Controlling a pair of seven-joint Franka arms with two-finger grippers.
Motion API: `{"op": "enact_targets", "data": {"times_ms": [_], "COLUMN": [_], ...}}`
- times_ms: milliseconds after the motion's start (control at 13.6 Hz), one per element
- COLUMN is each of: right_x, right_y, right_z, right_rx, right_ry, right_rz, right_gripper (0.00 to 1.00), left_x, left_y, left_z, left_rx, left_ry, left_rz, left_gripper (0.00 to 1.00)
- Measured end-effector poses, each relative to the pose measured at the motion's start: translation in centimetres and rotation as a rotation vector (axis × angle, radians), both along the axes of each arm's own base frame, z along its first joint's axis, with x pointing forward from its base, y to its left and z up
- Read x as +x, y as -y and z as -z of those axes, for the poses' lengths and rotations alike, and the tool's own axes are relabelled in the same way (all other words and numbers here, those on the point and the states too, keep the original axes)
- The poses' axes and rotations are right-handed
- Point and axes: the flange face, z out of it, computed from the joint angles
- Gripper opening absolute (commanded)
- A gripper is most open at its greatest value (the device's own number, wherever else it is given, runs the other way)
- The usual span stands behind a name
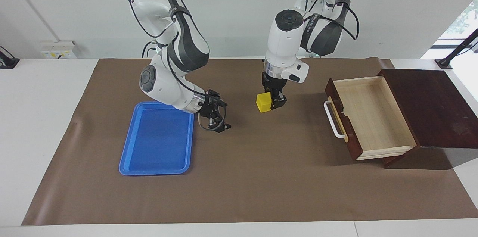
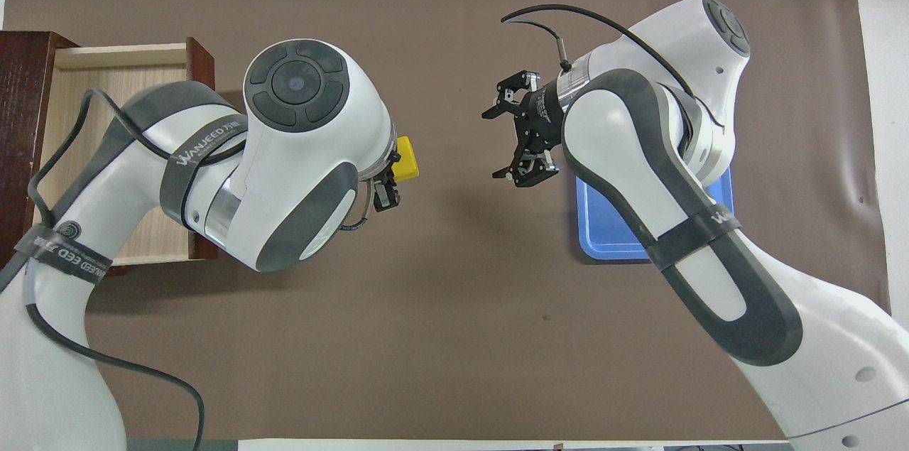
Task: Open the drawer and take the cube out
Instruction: 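Lift the cube with the left gripper while the right gripper approaches, then grasp the yellow cube with the right gripper from the left gripper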
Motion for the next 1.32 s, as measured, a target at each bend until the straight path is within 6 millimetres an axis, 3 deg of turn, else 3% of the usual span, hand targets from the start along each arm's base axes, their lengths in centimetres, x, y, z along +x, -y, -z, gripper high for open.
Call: {"op": "enact_targets", "data": {"times_ms": [147, 367, 955, 1322], "right_x": [-0.6, -0.7, -0.3, -1.1], "right_y": [-1.2, -1.5, -3.0, -6.3], "right_z": [0.2, 0.1, -2.4, -2.9], "right_rx": [-0.032, -0.024, 0.089, 0.097], "right_ry": [0.022, 0.062, 0.077, 0.078], "right_rz": [-0.054, -0.112, -0.080, -0.096], "right_gripper": [0.97, 0.97, 0.95, 0.93], "left_x": [0.0, 0.0, 0.0, 0.0], "left_y": [0.0, 0.0, 0.0, 0.0], "left_z": [0.0, 0.0, 0.0, 0.0], "left_rx": [0.000, -0.001, -0.001, -0.002], "left_ry": [0.001, 0.001, 0.002, 0.002], "left_rz": [0.000, 0.000, 0.000, 0.000], "left_gripper": [0.00, 0.00, 0.00, 0.00]}}
